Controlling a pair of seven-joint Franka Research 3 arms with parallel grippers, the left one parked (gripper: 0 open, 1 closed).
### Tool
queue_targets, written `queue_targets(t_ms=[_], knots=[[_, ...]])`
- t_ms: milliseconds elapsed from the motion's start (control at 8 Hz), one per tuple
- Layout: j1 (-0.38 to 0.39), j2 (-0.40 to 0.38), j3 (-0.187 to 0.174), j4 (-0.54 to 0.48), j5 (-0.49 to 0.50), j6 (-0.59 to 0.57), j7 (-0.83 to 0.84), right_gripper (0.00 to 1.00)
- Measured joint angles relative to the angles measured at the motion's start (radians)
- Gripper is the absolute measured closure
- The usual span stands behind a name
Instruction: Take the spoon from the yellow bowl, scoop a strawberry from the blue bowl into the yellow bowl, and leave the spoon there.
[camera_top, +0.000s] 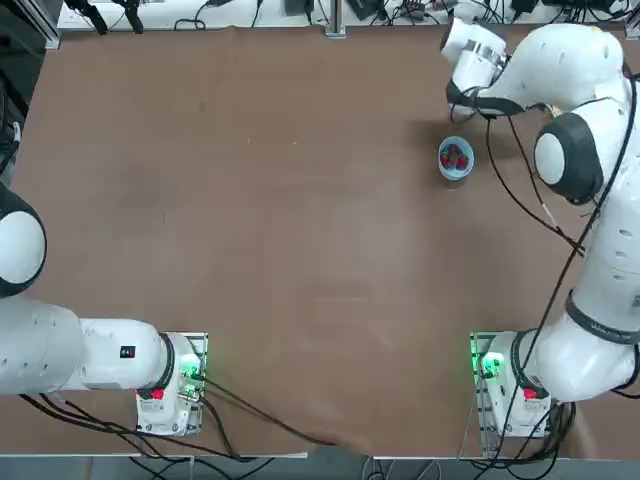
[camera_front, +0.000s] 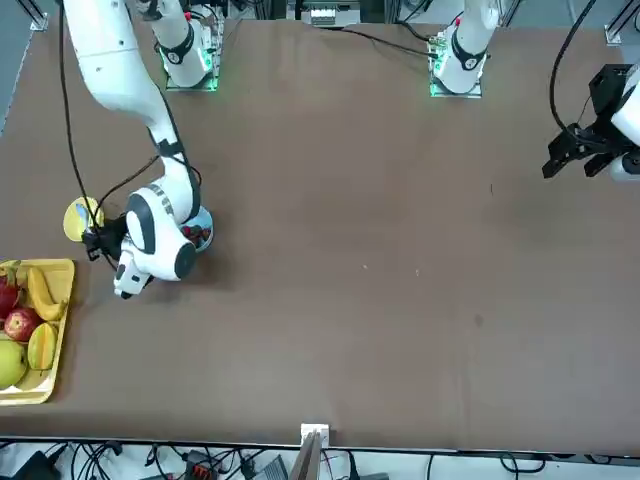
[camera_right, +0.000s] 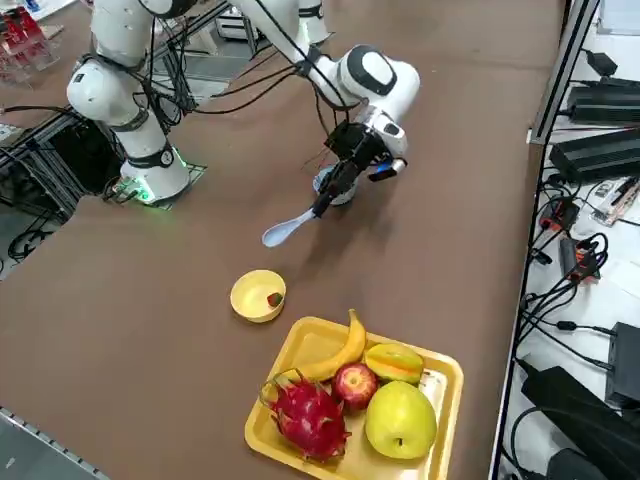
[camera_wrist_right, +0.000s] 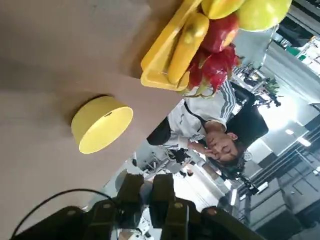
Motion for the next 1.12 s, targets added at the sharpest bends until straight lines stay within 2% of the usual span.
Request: queue_targets(t_ms=[250, 625, 875, 1125], knots=[[-0.004, -0.02, -0.005, 0.001, 0.003, -0.002, 0.093, 0.88], [-0.024, -0.008, -0.006, -0.023, 0.007, 0.006, 0.35, 0.88], [-0.037, 0.003, -0.009, -0.068, 0.007, 0.056, 0.543, 0.88], [-0.038, 0.017, -0.009, -0.114, -0.005, 0.085, 0.665, 0.88]])
